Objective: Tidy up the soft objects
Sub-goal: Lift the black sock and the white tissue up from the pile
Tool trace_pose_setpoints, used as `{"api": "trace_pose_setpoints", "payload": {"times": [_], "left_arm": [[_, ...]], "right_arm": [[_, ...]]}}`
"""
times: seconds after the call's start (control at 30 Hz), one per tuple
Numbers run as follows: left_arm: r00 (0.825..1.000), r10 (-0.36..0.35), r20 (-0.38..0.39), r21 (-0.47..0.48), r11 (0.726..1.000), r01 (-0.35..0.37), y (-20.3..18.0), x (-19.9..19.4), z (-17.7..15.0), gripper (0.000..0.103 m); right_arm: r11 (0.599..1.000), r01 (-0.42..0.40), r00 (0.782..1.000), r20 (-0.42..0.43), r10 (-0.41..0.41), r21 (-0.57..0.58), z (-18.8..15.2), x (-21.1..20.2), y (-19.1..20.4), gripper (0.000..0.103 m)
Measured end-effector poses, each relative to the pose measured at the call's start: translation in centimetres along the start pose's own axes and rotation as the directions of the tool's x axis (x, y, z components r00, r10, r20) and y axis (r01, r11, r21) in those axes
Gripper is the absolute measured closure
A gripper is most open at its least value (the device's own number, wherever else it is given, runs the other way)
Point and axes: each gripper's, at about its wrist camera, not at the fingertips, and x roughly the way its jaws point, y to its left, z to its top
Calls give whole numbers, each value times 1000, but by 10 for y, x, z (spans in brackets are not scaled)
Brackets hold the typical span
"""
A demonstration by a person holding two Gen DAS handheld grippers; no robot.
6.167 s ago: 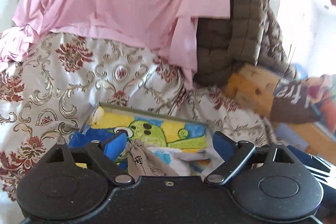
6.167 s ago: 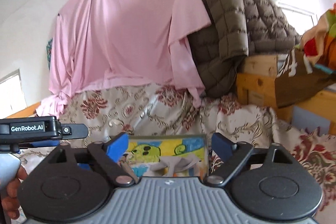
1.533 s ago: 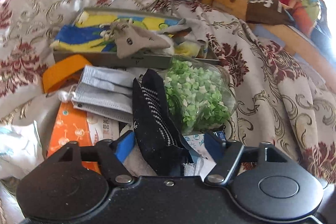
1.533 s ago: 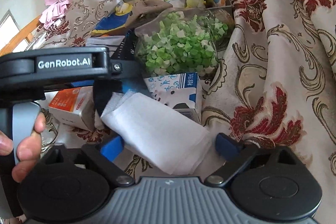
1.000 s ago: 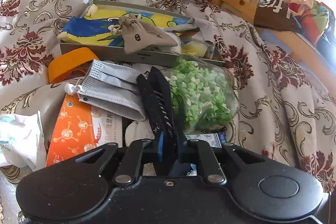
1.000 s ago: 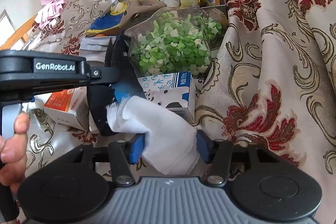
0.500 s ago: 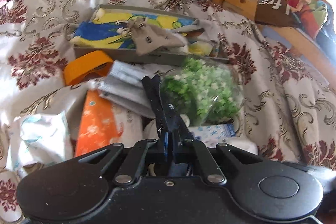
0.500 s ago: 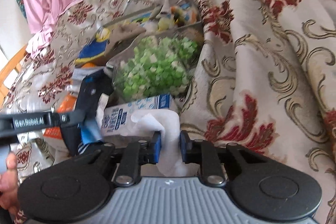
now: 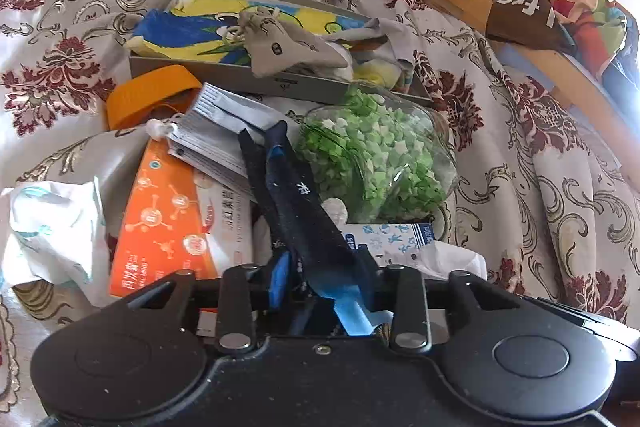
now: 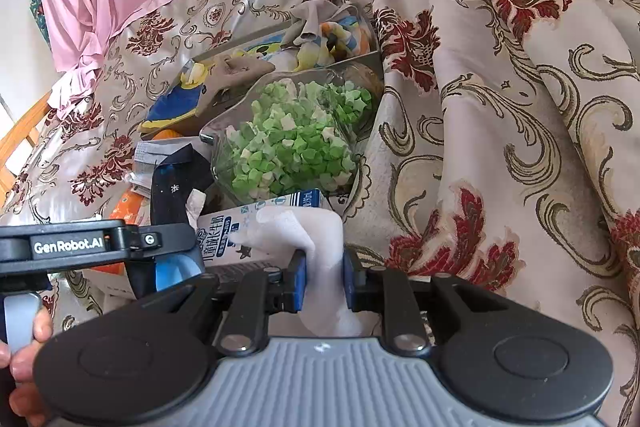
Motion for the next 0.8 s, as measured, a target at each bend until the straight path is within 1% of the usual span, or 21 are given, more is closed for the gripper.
{"api": "trace_pose_setpoints", "payload": {"times": [0.03, 0.07, 0.1, 0.17, 0.23, 0.33, 0.4, 0.43, 0.5, 0.53, 0.6, 0.67, 0.73, 0.8], "left_arm": [[1000, 0, -3, 6, 1000, 0, -1, 1, 0, 58], [1000, 1, -4, 13, 1000, -1, -3, 2, 0, 53], [1000, 1, -7, 21, 1000, -1, -5, 2, -1, 49], [1000, 7, -15, 32, 999, -7, -7, 4, -1, 46], [999, 27, -21, 43, 999, -26, -9, 7, -2, 46], [999, 43, -29, 40, 998, -42, -8, 7, -2, 49], [999, 46, -27, 26, 999, -45, -6, 5, -2, 58], [999, 43, -28, 19, 999, -42, -4, 3, -2, 60], [999, 30, -30, 9, 1000, -30, 0, -1, -2, 70], [999, 21, -30, 9, 1000, -21, 1, -2, -2, 73], [1000, -1, -26, 16, 1000, 1, 0, -6, -3, 83], [1000, -5, -18, 24, 1000, 5, -3, -8, -4, 90], [1000, -6, -12, 33, 999, 6, -5, -10, -4, 95], [1000, -14, -7, 45, 999, 15, -8, -13, -4, 97]], "right_arm": [[1000, 1, 1000, 0, -1, 0, 0, 0, 0, 82], [1000, 1, 1000, 1, -1, -1, 0, 0, 1, 82], [1000, 2, 1000, 2, -2, -4, 0, 0, 1, 82], [1000, 6, 1000, 10, -5, -17, -1, -1, 3, 82], [999, 7, 1000, 21, -7, -31, -1, -2, 5, 82], [999, 4, 999, 39, -2, -44, 0, -4, 7, 82], [999, 4, 999, 45, -1, -48, 0, -5, 7, 82], [999, 2, 999, 45, 0, -50, 1, -5, 6, 82], [999, 1, 999, 46, 1, -49, 1, -5, 7, 82], [999, 1, 999, 47, 1, -49, 1, -5, 6, 82], [999, -2, 999, 52, 5, -48, 1, -6, 6, 82], [999, -7, 998, 58, 10, -49, 2, -7, 5, 82], [999, -13, 998, 65, 16, -52, 1, -8, 7, 82], [998, -21, 997, 72, 25, -57, 1, -9, 7, 82]]}}
